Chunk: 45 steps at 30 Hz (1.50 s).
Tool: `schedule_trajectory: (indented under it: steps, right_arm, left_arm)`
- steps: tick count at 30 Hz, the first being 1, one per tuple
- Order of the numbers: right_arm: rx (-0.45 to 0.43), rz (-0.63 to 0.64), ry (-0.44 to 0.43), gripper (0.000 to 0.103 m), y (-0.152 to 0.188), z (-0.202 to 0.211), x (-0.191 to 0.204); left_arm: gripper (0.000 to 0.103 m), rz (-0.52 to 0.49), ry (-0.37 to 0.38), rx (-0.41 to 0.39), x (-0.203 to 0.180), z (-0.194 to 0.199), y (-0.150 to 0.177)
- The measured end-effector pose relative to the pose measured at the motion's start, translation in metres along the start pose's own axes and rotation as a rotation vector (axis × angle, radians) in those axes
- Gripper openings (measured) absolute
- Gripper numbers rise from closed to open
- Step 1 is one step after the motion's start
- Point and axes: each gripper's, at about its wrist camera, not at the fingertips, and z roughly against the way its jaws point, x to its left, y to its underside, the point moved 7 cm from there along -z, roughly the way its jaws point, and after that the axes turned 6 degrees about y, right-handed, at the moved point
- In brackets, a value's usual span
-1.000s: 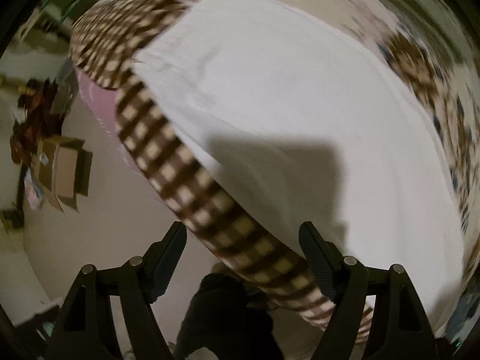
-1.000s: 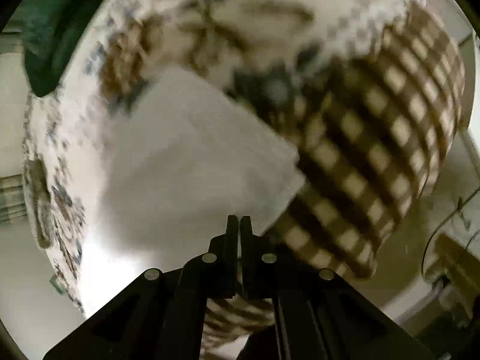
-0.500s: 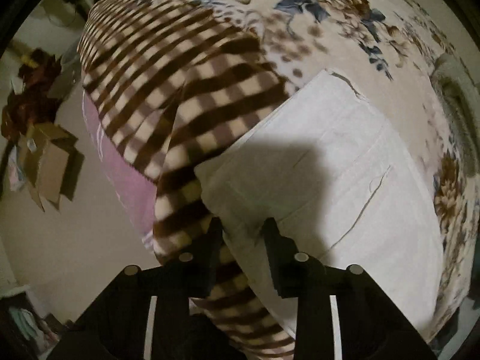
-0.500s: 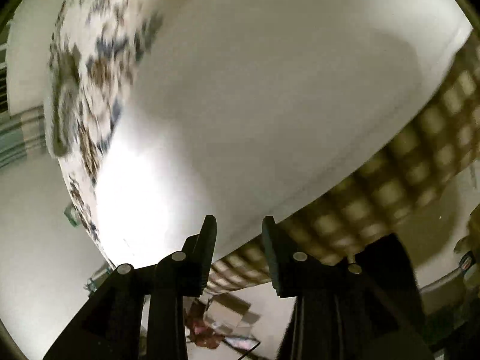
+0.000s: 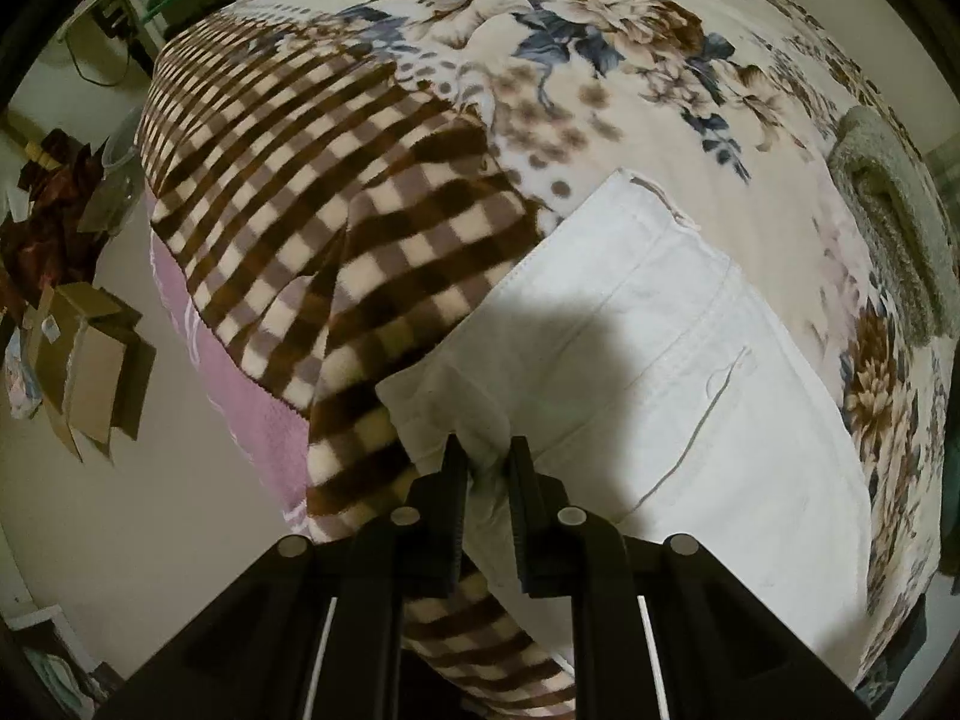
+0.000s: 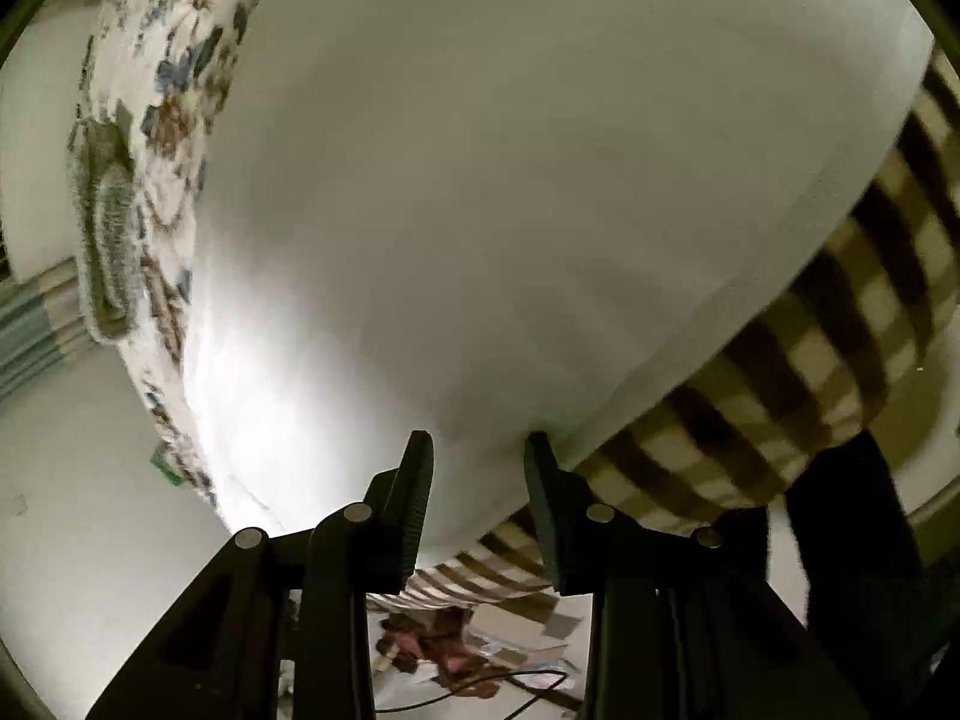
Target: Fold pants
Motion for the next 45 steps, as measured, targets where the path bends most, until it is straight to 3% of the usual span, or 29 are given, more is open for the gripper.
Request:
schedule_trajectory:
  steps: [5,10,12,17,24,28,31,33,37,41,45]
  right_arm:
    - [0.019,-0.086,0.02,0.034,0.0,-0.009,-0.014]
    - [0.002,-0.071,0.007,0.034,0.001,-0.014,-0.005]
    - [-0.019,-0.08,-0.018,0.014,0.001,-0.012,-0.005]
    - [-0.068,-0.04,-0.047,0.007,0.006,-0.002,-0.001]
    - [-0.043,0.05,0.04,0.007,0.021,-0.006,-0.001]
    - [0.027,0.013,-0.003,0.021,0.011,-0.008,-0.007]
    - [-0.033,0.012,-0.041,0.042,0.007,0.028,-0.023]
    - [-0.111,0.014,-0.037,0.043,-0.005,0.063,-0.04]
    - [-0.333,-0.057,0.0,0.046,-0.062,0.147,-0.101]
    - [-0.468,-0.142,0.02,0.046,-0.136,0.205,-0.165]
    - [-0.435,-0.135,0.035,0.046,-0.19,0.213,-0.196]
  left_arm:
    - [0.011,-0.013,-0.006,0.007,0.004,-0.001,0.001]
    - [0.011,-0.018,-0.018,0.02,0.003,-0.005,0.001]
    - [0.011,-0.022,-0.023,0.024,0.003,-0.007,0.002]
    - [0.011,-0.032,-0.019,0.027,0.002,-0.005,0.001]
    - [0.013,-0.091,-0.038,0.054,0.007,-0.012,0.0]
    - [0.017,-0.215,-0.132,0.04,-0.01,-0.003,0.005]
    - [0.025,-0.318,-0.179,-0.022,-0.032,0.019,0.015]
    - [0.033,-0.366,-0.194,-0.063,-0.05,0.033,0.025]
    - [0.073,-0.403,-0.143,-0.077,-0.1,0.049,0.058]
    - [0.076,-0.493,-0.116,-0.035,-0.171,0.034,0.117]
    - [0.077,-0.557,-0.092,0.016,-0.24,0.016,0.197]
